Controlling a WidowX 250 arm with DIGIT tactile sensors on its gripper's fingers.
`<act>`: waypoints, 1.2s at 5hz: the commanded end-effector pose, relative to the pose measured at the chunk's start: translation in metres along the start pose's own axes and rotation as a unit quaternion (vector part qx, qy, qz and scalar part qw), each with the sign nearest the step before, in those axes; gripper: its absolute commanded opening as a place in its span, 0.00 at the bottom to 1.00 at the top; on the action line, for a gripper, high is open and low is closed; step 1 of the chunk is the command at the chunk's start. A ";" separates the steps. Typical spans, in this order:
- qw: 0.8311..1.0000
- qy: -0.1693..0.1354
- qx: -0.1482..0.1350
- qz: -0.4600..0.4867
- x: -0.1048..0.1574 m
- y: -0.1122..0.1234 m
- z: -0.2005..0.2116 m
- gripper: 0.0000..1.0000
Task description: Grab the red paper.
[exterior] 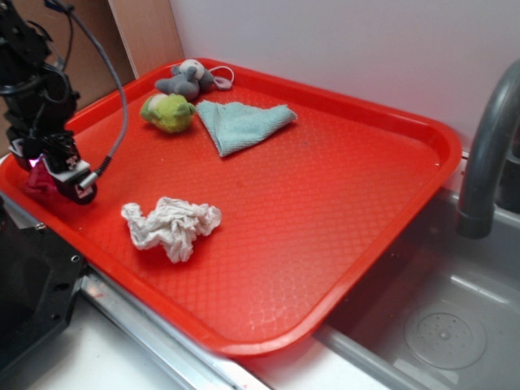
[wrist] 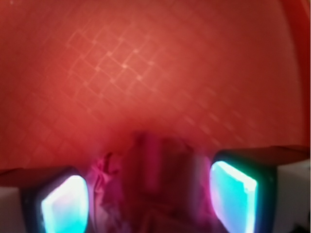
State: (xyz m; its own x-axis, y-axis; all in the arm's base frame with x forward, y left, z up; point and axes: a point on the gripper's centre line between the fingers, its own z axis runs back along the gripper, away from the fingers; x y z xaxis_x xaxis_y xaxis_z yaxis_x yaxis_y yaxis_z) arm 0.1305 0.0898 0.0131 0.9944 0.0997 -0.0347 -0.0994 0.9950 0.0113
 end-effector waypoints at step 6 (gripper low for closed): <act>0.997 -0.064 0.042 -0.031 0.085 -0.101 0.195 0.00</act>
